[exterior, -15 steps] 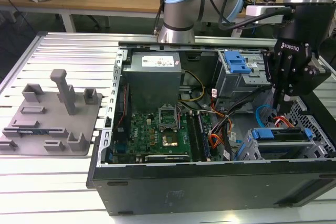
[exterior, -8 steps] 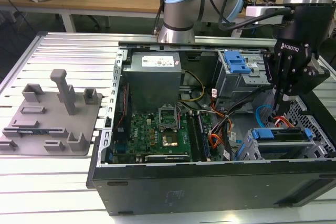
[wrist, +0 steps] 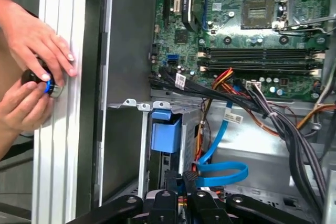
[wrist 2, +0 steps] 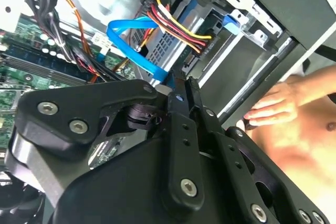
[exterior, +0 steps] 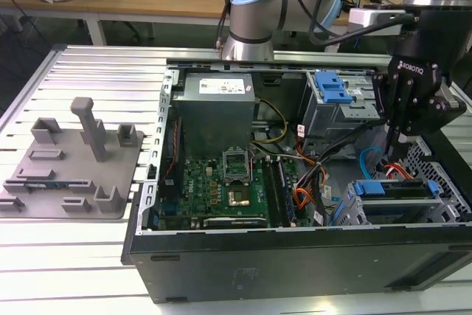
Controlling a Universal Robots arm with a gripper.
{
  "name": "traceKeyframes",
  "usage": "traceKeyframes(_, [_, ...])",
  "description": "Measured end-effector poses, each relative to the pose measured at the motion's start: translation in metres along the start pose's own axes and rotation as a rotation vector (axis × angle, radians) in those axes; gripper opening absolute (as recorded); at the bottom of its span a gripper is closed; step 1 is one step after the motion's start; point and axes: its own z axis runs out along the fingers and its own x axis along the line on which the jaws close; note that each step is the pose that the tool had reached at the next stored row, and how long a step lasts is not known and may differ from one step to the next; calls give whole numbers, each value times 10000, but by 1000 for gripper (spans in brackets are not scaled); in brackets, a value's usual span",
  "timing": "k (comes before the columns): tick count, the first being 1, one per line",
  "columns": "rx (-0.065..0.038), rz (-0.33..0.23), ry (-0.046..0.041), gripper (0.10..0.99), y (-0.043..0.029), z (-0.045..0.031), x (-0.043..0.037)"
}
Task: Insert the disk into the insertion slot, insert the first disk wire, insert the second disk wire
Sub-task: 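Insert the second disk wire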
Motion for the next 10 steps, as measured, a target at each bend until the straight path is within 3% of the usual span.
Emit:
traceKeyframes(1, [9, 16, -173, 161, 1, -12, 18])
traceKeyframes(2, [14, 27, -274, 161, 2, -14, 35])
traceKeyframes(5, [40, 58, -728, 161, 7, 9, 98])
traceKeyframes(7, [51, 76, -945, 161, 11, 22, 136])
traceKeyframes(10, [44, 97, -1097, 161, 16, 46, 203])
